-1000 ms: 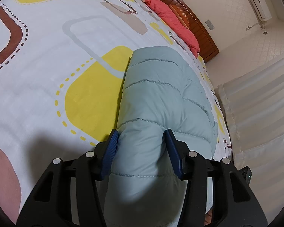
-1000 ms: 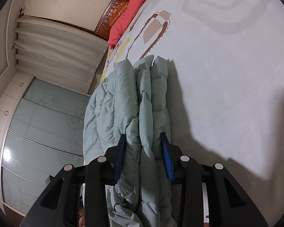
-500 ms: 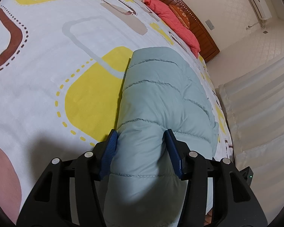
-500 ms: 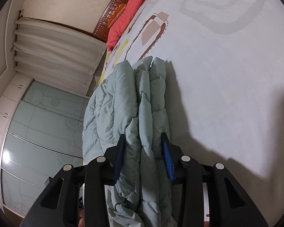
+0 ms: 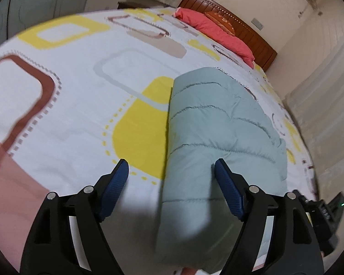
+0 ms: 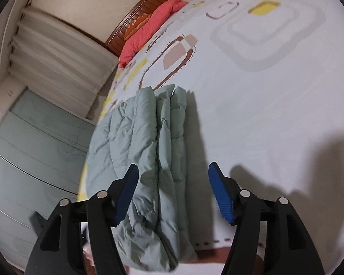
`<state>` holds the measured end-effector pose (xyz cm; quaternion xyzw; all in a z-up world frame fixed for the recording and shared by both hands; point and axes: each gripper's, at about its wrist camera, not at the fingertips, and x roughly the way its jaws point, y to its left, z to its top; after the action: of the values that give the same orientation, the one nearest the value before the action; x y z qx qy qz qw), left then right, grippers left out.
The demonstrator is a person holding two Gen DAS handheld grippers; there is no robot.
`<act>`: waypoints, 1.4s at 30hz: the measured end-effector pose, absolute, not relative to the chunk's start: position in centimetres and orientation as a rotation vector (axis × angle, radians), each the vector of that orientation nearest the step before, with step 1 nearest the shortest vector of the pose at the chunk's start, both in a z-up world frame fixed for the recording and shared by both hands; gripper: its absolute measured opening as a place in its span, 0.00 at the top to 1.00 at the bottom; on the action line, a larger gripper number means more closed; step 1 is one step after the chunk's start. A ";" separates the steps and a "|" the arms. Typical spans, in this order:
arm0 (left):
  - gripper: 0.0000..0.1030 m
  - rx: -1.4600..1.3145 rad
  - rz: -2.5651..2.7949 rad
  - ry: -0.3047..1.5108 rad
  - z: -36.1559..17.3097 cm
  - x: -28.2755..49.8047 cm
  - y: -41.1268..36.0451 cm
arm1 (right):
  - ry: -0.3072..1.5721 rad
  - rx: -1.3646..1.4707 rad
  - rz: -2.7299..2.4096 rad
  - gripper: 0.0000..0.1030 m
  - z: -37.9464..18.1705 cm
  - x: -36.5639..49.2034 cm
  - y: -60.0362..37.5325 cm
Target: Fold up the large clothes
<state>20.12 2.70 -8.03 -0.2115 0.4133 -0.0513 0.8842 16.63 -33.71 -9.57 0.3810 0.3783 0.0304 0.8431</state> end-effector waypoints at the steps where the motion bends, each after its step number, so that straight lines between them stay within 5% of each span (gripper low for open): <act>1: 0.21 -0.412 -0.096 0.851 -7.8 19.7 2.6 | 0.799 0.783 0.052 0.37 -9.3 16.3 -33.6; 16: 0.08 -0.168 0.003 0.740 -4.3 12.3 1.4 | 0.792 0.419 -0.095 0.28 -5.7 10.2 -28.6; 42: 0.03 -0.117 -0.004 0.613 2.0 6.4 -0.3 | 0.640 0.238 -0.069 0.23 1.9 4.7 -22.6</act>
<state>6.36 -0.33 2.01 -0.0576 0.3013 -0.0017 0.9518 4.70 -22.64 1.85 0.1169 0.3138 -0.0338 0.9417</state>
